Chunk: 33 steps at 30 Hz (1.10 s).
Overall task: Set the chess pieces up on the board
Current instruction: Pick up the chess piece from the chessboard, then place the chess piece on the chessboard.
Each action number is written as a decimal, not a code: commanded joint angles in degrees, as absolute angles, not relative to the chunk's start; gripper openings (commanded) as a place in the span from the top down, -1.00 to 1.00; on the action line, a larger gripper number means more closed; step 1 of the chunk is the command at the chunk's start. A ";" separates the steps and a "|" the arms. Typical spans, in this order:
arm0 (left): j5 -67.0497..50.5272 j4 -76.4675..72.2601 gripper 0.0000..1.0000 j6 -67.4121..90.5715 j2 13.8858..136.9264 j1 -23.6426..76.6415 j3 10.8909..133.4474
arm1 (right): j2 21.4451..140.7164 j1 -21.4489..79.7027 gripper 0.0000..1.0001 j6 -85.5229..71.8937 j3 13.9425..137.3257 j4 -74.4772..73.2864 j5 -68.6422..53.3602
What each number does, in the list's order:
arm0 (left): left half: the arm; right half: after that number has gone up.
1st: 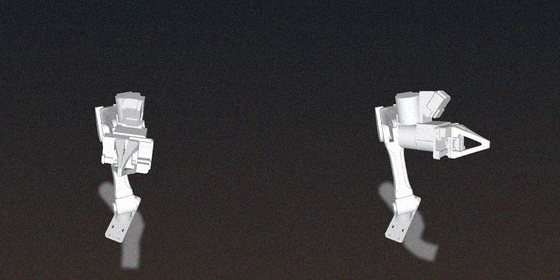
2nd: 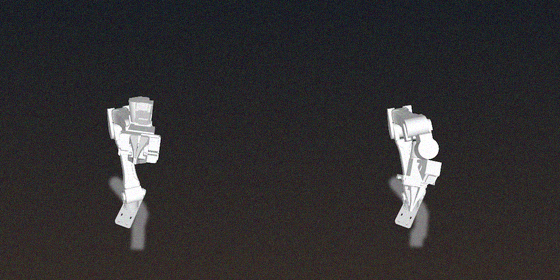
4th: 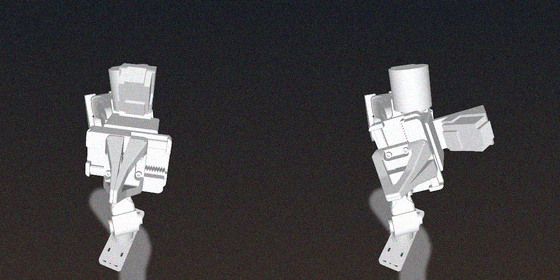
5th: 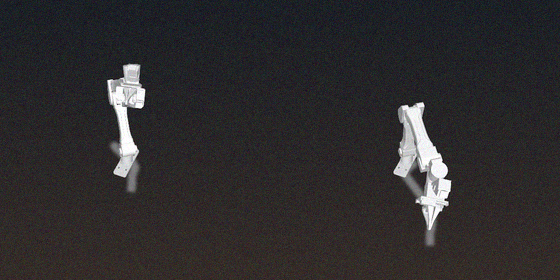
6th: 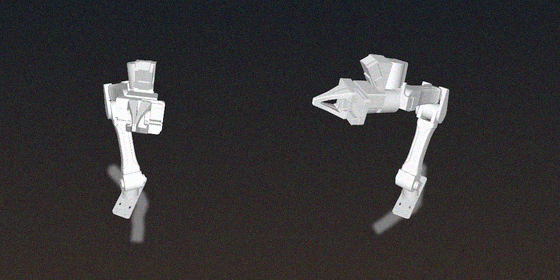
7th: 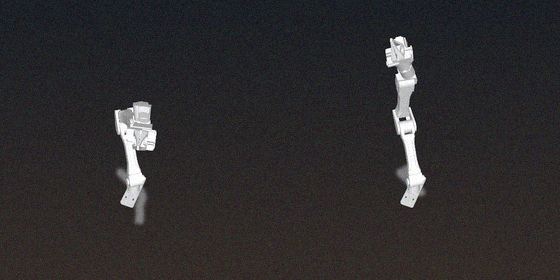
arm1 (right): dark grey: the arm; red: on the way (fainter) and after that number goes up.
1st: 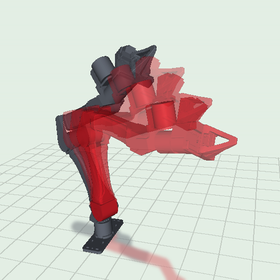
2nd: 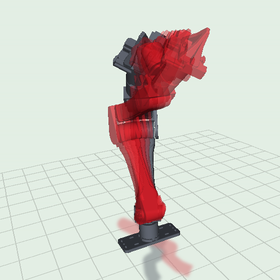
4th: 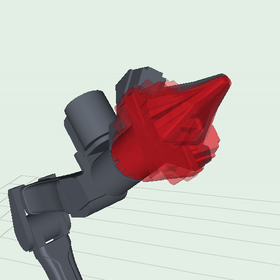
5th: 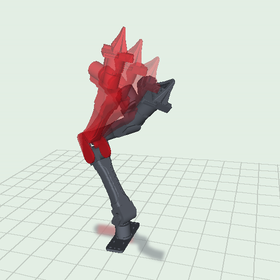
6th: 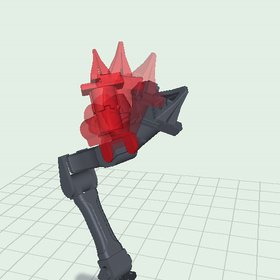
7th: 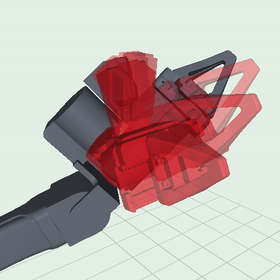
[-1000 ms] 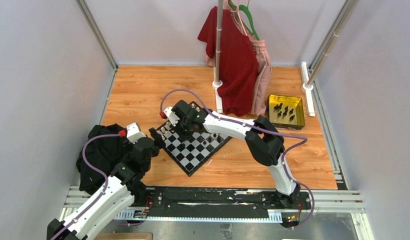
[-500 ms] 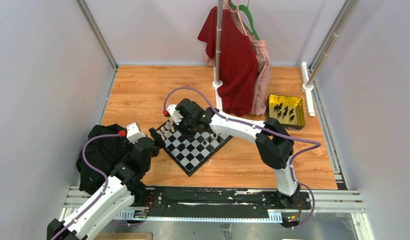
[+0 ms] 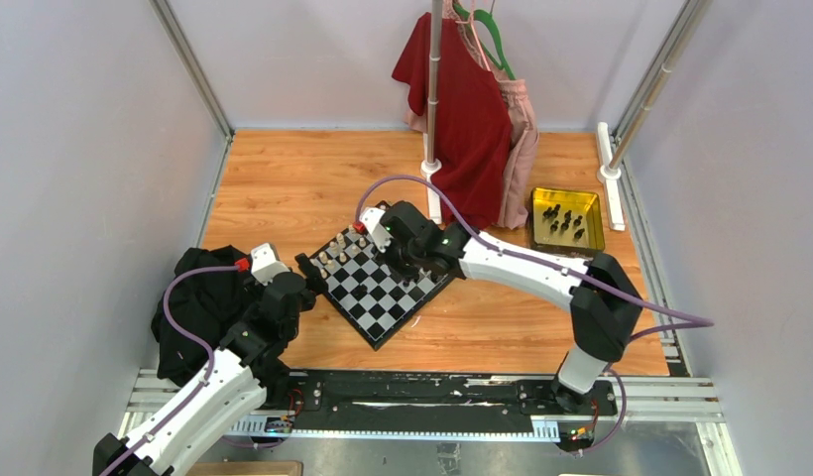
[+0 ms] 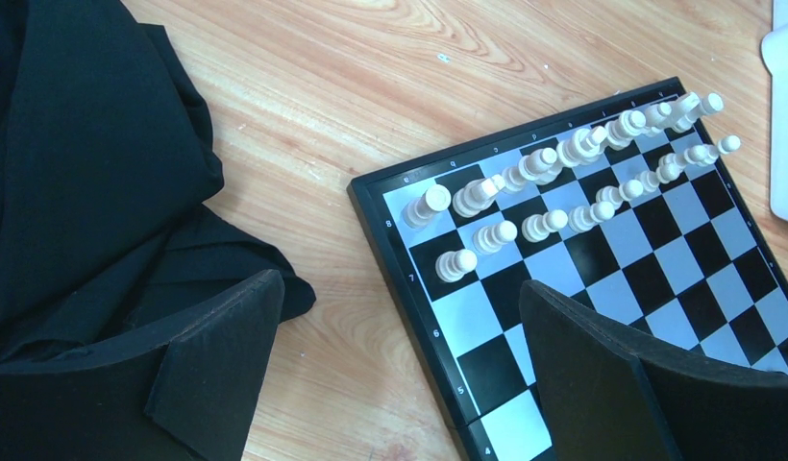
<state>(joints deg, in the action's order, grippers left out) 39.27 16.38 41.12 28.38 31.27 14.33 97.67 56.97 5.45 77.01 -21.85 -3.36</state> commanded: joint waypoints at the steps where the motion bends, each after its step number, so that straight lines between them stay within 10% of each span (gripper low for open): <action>1: 41.28 15.56 -1.00 41.65 28.32 31.64 13.98 | 93.12 57.66 1.00 3.61 72.18 -22.06 1.38; 33: 40.73 15.31 -1.00 41.35 27.84 31.64 13.76 | 93.09 52.18 1.00 -1.53 61.92 -18.02 2.60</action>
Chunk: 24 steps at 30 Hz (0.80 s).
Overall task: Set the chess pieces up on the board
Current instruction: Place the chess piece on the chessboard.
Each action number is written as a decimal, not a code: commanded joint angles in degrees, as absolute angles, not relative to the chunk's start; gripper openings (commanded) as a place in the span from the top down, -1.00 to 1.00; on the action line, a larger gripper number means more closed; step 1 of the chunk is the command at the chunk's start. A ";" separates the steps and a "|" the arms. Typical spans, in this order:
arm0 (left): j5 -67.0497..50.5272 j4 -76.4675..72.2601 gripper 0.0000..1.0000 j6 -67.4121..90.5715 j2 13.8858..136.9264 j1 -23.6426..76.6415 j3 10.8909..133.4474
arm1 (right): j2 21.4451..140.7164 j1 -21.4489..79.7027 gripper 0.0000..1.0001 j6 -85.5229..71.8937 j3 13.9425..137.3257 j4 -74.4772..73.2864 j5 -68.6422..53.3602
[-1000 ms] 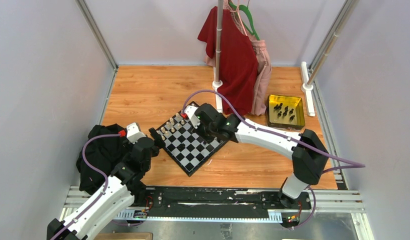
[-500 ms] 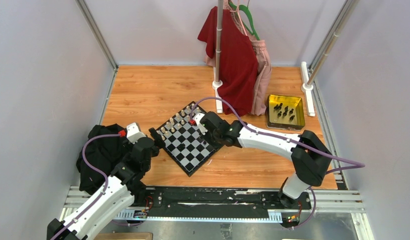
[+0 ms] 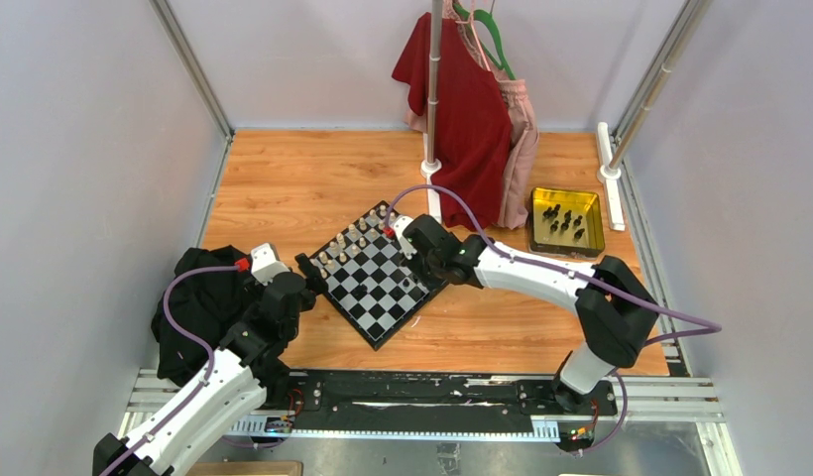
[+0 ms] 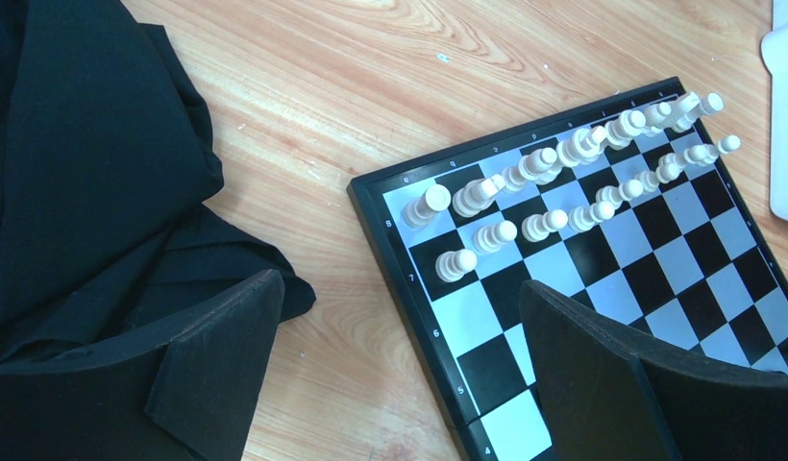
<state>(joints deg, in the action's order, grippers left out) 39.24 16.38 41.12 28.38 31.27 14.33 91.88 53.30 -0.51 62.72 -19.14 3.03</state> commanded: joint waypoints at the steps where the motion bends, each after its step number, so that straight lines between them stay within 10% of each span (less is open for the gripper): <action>1: 40.70 15.22 -1.00 41.31 27.90 31.64 13.73 | 93.26 52.04 1.00 -1.54 61.88 -17.80 2.37; 24: 40.34 14.57 -1.00 41.00 28.83 31.64 13.88 | 96.33 50.27 0.78 -2.34 61.22 -15.83 0.90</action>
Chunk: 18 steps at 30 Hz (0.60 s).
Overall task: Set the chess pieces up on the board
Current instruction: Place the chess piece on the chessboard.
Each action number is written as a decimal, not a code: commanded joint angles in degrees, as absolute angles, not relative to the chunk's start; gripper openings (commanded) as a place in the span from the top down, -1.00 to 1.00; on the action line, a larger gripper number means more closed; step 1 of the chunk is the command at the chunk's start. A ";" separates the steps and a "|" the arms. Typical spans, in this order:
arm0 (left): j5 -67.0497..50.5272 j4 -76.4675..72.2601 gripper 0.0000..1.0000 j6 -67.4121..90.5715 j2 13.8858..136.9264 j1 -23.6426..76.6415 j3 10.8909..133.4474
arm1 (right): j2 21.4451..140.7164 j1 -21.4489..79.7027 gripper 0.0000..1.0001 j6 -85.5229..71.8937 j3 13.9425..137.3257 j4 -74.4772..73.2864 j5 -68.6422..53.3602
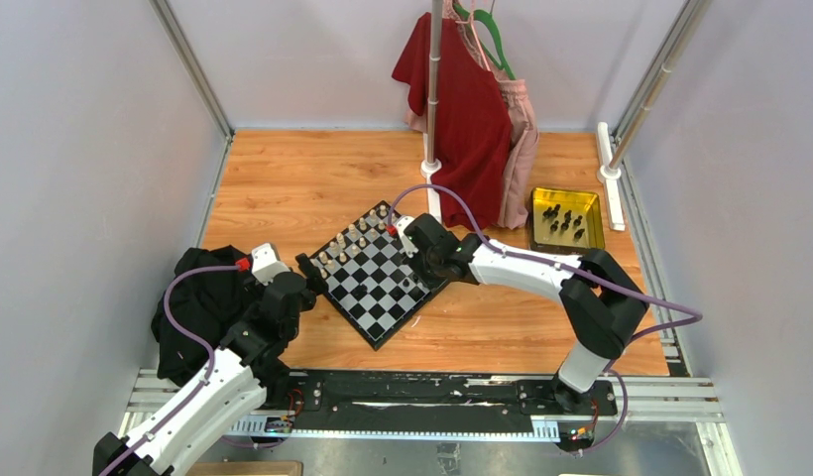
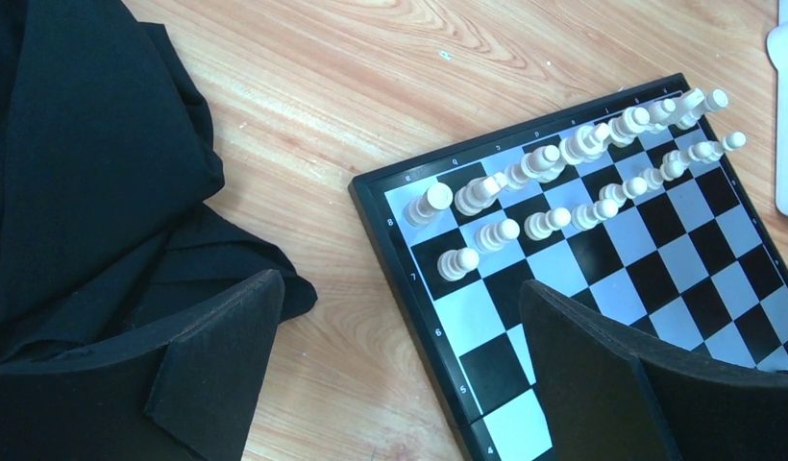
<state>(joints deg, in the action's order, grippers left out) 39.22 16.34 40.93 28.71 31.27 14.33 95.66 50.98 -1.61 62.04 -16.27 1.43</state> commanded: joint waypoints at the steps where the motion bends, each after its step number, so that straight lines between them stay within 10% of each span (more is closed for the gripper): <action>1: 40.34 14.53 -1.00 40.96 28.83 31.64 13.86 | 96.33 50.27 0.76 -2.34 61.18 -15.82 0.88; 18: 39.69 14.41 -1.00 40.71 28.94 31.64 13.89 | 94.69 50.29 0.39 -2.35 61.78 -16.99 -0.09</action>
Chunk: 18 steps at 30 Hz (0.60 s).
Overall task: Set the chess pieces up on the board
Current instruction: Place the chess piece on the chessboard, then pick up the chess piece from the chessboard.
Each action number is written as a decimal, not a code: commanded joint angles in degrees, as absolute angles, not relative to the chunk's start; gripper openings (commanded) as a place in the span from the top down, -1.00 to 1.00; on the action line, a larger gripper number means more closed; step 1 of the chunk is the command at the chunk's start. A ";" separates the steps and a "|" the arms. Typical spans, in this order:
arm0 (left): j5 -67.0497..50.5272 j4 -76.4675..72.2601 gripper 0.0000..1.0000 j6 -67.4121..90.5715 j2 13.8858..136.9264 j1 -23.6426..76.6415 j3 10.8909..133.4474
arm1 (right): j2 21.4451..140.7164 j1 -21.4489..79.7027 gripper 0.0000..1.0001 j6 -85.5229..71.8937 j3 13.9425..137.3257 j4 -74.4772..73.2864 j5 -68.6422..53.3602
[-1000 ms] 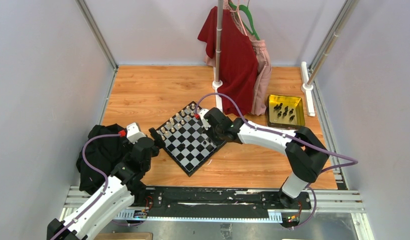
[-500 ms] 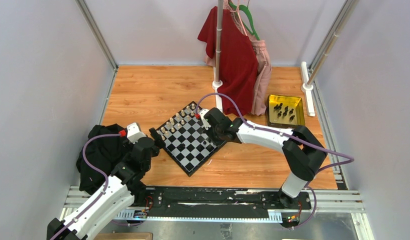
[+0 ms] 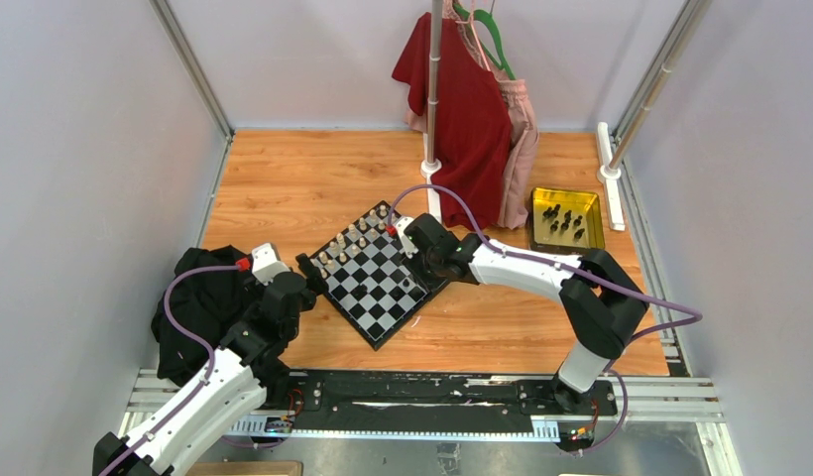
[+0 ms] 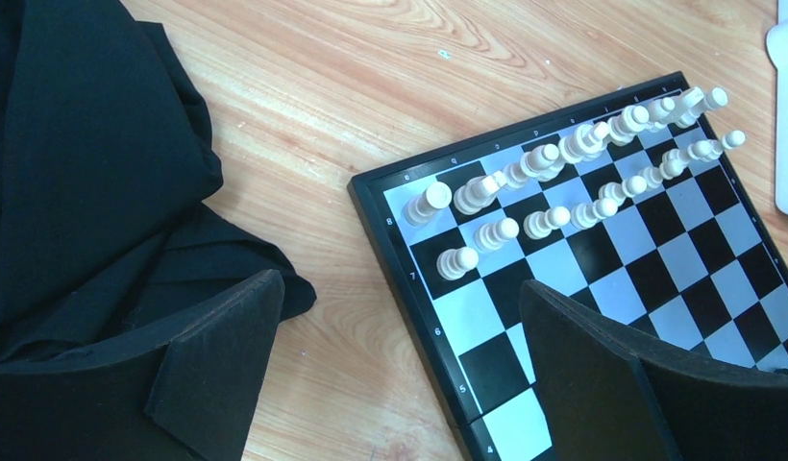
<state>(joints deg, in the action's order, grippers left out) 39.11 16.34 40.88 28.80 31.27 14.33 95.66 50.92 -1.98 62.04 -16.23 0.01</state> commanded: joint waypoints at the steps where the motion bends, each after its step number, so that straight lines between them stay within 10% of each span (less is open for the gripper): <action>1: 39.65 14.47 -1.00 40.70 28.92 31.64 13.89 | 94.40 50.29 0.39 -2.37 61.86 -17.04 -0.02; 18: 39.78 14.68 -1.00 40.87 27.51 31.64 13.49 | 90.21 52.57 0.36 -0.26 67.81 -22.57 3.11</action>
